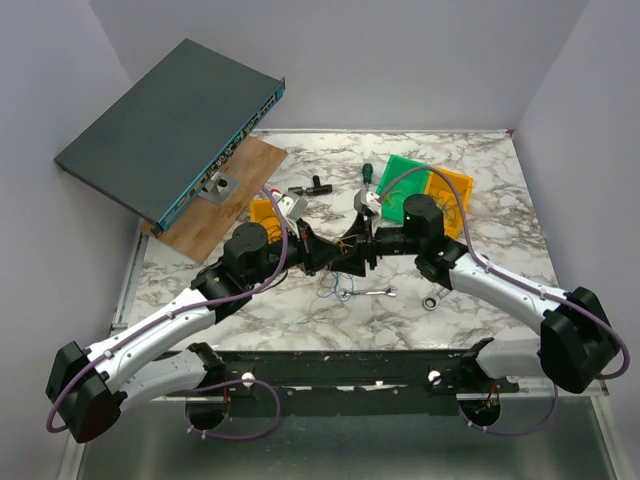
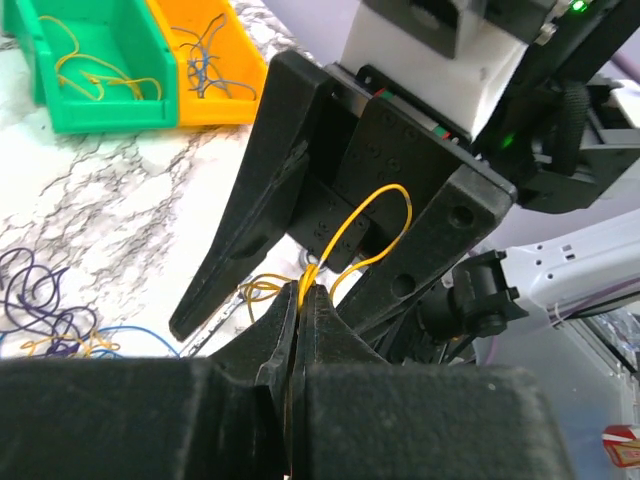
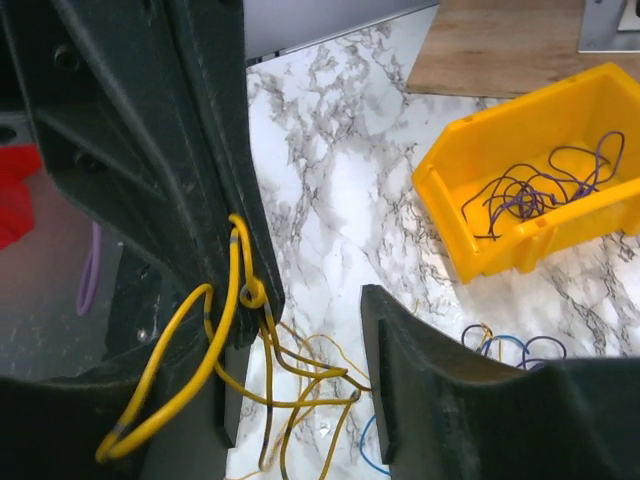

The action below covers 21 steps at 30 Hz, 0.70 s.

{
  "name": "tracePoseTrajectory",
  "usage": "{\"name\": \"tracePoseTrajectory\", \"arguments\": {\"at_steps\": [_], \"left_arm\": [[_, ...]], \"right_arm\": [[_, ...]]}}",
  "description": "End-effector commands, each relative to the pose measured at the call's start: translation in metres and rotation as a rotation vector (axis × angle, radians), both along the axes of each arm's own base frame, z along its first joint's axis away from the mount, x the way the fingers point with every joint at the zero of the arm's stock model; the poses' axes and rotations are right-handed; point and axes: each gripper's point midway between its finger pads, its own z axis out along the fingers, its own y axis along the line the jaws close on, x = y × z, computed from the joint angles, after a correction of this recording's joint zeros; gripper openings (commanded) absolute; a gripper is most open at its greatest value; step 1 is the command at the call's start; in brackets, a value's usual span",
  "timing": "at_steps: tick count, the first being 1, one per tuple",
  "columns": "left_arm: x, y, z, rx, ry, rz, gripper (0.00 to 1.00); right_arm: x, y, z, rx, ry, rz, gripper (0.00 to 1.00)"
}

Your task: Untangle the cables

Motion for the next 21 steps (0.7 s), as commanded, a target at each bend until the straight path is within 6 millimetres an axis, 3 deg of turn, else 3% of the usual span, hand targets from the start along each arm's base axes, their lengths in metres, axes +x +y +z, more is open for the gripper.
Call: {"name": "tracePoseTrajectory", "arguments": {"at_steps": [1,4,10,15,21], "left_arm": [[-0.009,-0.005,0.026,-0.087,-0.039,-0.059,0.0],[-0.004,-0.002,0.024,-0.069,-0.042,-0.037,0.0],[-0.002,0.002,0.021,-0.04,-0.052,-0.014,0.0],[0.003,0.001,0.011,0.0,-0.046,-0.003,0.0],[0.004,-0.001,0.009,-0.006,-0.054,-0.009,0.0]], "right_arm": [[-0.023,0.001,0.017,0.09,-0.039,0.107,0.46],[-0.027,-0.001,0.018,0.088,-0.045,0.119,0.37],[-0.015,-0.01,0.004,0.001,-0.067,0.027,0.57],[-0.009,-0.017,0.002,-0.041,-0.088,-0.027,0.64],[-0.023,-0.017,0.009,-0.012,-0.093,0.04,0.71]]}}
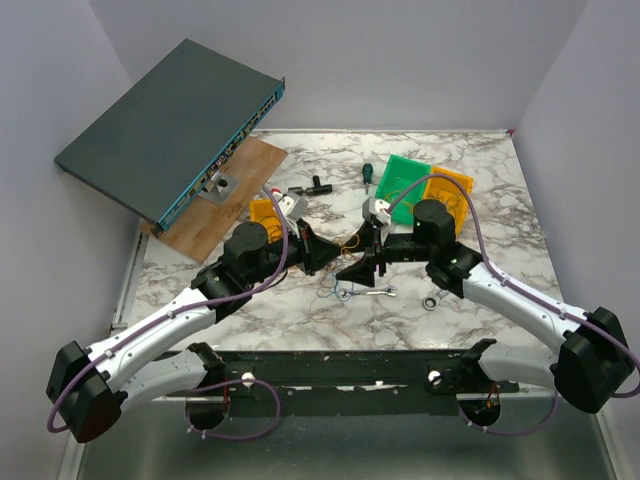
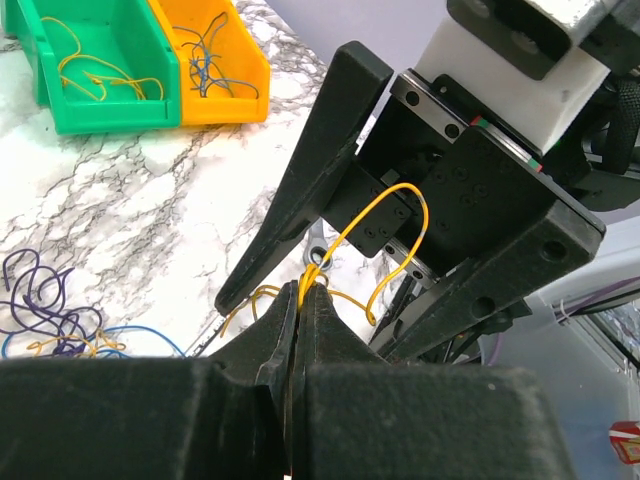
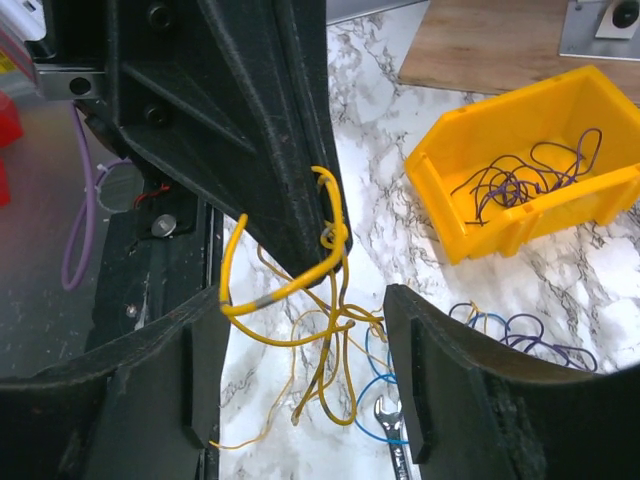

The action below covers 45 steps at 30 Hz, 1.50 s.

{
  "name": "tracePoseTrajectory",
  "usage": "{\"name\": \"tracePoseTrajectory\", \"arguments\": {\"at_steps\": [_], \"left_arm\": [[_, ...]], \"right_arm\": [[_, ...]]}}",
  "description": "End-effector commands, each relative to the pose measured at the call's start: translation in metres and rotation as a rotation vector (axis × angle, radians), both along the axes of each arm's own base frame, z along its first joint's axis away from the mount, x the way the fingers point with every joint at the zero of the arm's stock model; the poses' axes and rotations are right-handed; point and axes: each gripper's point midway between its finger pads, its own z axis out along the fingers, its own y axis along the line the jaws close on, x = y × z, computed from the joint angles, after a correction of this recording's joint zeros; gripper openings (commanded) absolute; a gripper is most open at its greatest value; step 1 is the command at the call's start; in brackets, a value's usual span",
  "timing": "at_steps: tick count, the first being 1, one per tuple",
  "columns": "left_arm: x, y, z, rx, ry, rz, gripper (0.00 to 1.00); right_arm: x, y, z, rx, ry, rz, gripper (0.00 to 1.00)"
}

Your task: Untangle the cables

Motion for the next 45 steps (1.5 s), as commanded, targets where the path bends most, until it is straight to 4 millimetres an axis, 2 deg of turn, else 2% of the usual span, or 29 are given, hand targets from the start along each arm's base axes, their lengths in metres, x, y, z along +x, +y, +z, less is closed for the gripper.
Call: {"name": "tracePoseTrajectory", "arguments": {"at_steps": [1,4,12,15,16,18,19,21,22,24,26,28,32,37,38,43,45], "left_arm": [[0.003,-0.001,0.008,-0.014,-0.032,0.001,0.0],[0.0,-0.004,0.014,-0.049,-0.037,-0.024,0.0],[-0.002,-0.012,0.017,-0.118,-0.029,-0.052,0.0],[-0.003,-0.012,0.014,-0.123,-0.028,-0.056,0.0],[-0.003,-0.012,0.013,-0.122,-0.028,-0.056,0.0],[-0.003,-0.01,0.012,-0.121,-0.03,-0.047,0.0],[-0.002,-0.009,0.01,-0.118,-0.031,-0.04,0.0],[0.001,-0.004,0.009,-0.11,-0.03,-0.006,0.04],[0.003,-0.001,0.007,-0.101,-0.024,0.017,0.14],[0.011,0.01,0.0,-0.077,0.006,0.101,0.49],[0.015,0.02,-0.006,-0.065,0.016,0.155,0.71],[0.015,0.028,-0.012,-0.055,0.026,0.19,0.8],[0.022,0.047,-0.027,-0.008,0.055,0.288,0.9],[0.03,0.06,-0.047,0.067,0.05,0.353,0.91],[0.03,0.06,-0.051,0.083,0.049,0.351,0.91],[0.033,0.062,-0.059,0.117,0.02,0.354,0.91],[0.032,0.062,-0.062,0.117,0.011,0.351,0.91]], "right_arm": [[-0.008,0.001,0.006,0.014,-0.011,0.042,0.71],[-0.007,0.007,0.009,0.038,0.006,0.062,0.7],[-0.015,0.018,0.023,0.131,0.046,0.152,0.54],[-0.014,0.018,0.026,0.144,0.041,0.141,0.41],[-0.013,0.018,0.028,0.147,0.042,0.134,0.33],[-0.01,0.017,0.03,0.153,0.038,0.104,0.08],[-0.007,0.016,0.031,0.155,0.037,0.084,0.01],[0.0,0.014,0.031,0.148,0.035,0.034,0.01],[0.004,0.013,0.028,0.136,0.042,0.005,0.01],[0.021,0.009,0.02,0.098,0.056,-0.087,0.01],[0.043,0.001,0.012,0.069,0.075,-0.204,0.01],[0.065,-0.014,0.007,0.073,0.128,-0.308,0.01],[0.117,-0.048,-0.009,0.072,0.251,-0.539,0.01],[0.192,-0.089,-0.044,-0.044,0.373,-1.011,0.01],[0.205,-0.096,-0.044,-0.042,0.386,-1.094,0.01],[0.248,-0.142,-0.065,-0.101,0.363,-1.462,0.01],[0.261,-0.154,-0.068,-0.12,0.319,-1.545,0.01]]}}
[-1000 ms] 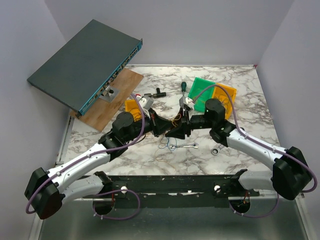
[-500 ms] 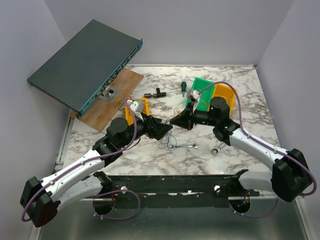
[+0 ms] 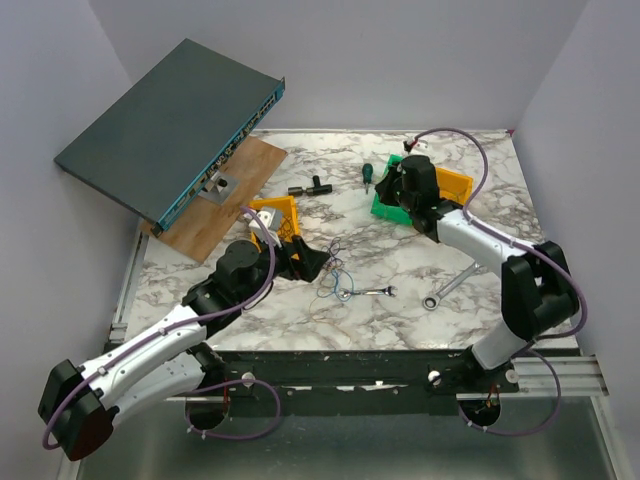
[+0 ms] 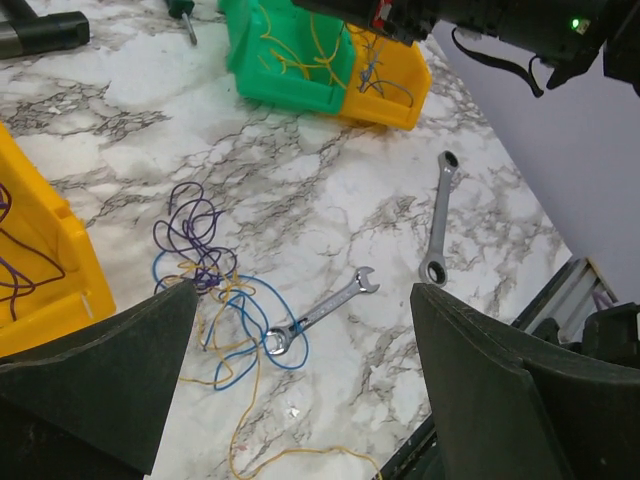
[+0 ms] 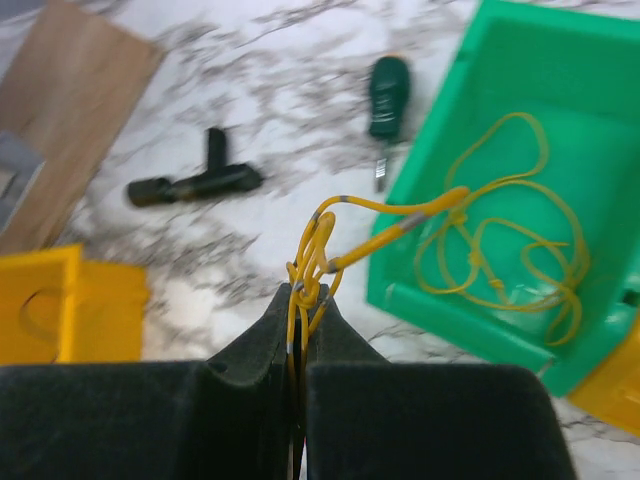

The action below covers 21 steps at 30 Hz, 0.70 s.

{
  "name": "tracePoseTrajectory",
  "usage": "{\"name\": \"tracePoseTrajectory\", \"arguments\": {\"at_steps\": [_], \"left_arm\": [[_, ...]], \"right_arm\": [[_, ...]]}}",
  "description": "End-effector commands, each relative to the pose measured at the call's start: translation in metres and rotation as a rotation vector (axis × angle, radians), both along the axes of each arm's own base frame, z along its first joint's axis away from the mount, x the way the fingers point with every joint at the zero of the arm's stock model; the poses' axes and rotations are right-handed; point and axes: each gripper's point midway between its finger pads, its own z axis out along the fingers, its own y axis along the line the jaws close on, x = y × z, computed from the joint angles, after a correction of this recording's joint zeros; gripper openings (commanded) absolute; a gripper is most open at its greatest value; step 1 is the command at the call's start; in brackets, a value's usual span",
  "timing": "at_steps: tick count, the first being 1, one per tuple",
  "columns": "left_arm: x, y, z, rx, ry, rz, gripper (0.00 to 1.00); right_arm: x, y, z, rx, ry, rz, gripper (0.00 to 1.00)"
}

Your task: Untangle the cables

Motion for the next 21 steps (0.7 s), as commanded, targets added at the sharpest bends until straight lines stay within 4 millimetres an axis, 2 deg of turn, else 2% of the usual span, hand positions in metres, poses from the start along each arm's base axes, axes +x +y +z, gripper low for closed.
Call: {"name": "tracePoseTrajectory", "arguments": {"at_steps": [1,5,12,16,17,20,21], "left_arm": [[0.004,0.008,-0.013,0.046,-0.03,0.026,0.91],[0.001,0.006,-0.021,0.049,-0.02,0.013,0.91],[-0.002,0.007,-0.027,0.053,-0.012,0.0,0.91],[-0.004,0.006,-0.027,0.045,-0.011,-0.01,0.9],[-0.005,0.006,-0.027,0.046,-0.01,-0.011,0.9],[-0.004,0.006,-0.028,0.05,-0.01,-0.011,0.9],[-0.004,0.006,-0.028,0.052,-0.01,-0.01,0.9]], "right_arm": [[0.03,-0.056,-0.017,-0.156,0.009,-0.357,0.01],[0.056,-0.069,-0.029,-0.25,0.027,-0.447,0.01],[0.079,-0.095,-0.075,-0.359,0.11,-0.532,0.01],[0.087,-0.109,-0.092,-0.364,0.15,-0.546,0.02],[0.089,-0.108,-0.095,-0.361,0.159,-0.532,0.08],[0.092,-0.104,-0.093,-0.354,0.168,-0.504,0.38],[0.091,-0.102,-0.088,-0.347,0.165,-0.494,0.42]]}}
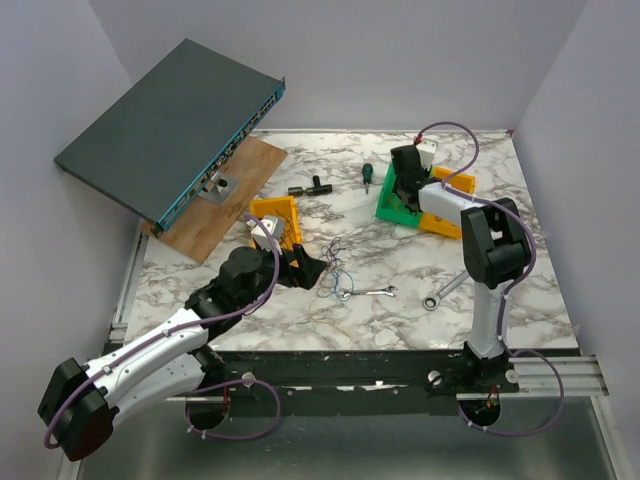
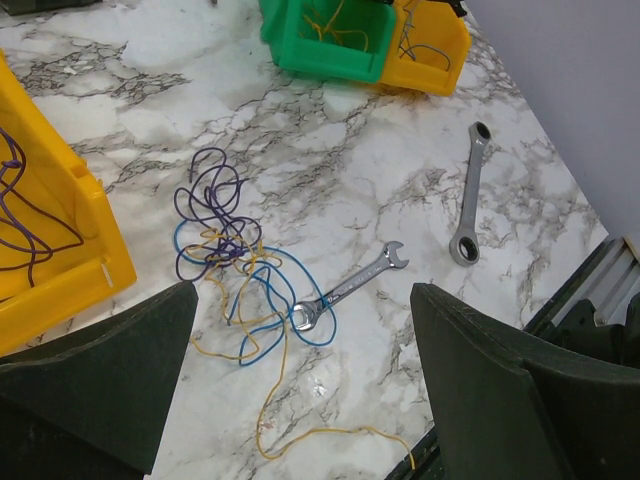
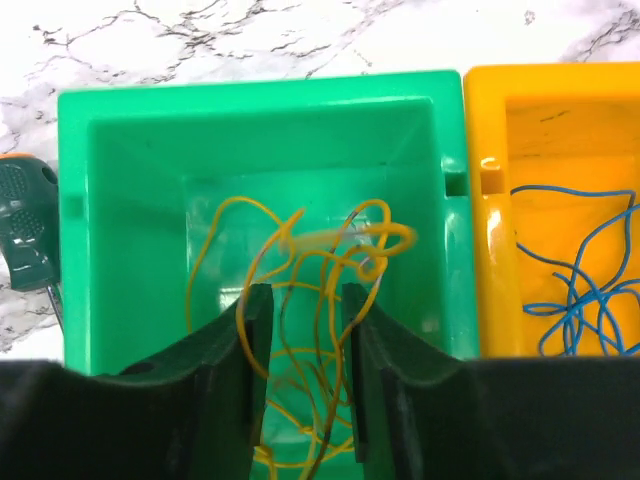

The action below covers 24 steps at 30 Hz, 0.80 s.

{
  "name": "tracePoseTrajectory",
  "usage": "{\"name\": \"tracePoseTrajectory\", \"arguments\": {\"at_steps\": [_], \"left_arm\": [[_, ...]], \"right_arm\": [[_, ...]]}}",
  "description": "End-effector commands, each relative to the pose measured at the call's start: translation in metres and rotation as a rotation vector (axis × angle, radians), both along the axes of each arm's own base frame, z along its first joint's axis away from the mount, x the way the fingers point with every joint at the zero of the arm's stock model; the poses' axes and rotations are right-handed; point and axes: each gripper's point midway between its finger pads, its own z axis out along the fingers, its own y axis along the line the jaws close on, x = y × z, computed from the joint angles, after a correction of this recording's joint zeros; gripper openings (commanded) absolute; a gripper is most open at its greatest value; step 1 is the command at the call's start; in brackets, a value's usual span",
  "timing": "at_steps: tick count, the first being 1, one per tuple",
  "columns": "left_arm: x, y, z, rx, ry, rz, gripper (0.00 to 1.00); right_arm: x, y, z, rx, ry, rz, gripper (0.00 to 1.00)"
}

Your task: Untangle the cables

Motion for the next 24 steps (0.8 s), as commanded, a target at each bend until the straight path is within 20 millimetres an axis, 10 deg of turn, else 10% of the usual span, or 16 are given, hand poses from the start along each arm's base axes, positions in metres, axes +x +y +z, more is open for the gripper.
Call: {"name": "tracePoseTrajectory", "arguments": {"at_steps": [1,13,24], "left_arm": [[0.001,0.0,0.005,-0.006,-0.023,-0.001,0.9],[0.015,-0.003,-0.021,0.107,0.087,0.039,0.9],[0.025,-0.01,-0.063,0.275,0.22,0.031,0.73]], "right_arm": [[0.007,0.003,0.019,0.005,-0.012,0.022,0.46],[-0.039,0.019,0.095,0.111,-0.046,0.183,0.64],[-0.171,0.135,0.073,0.385,0.11,0.942,0.62]]}}
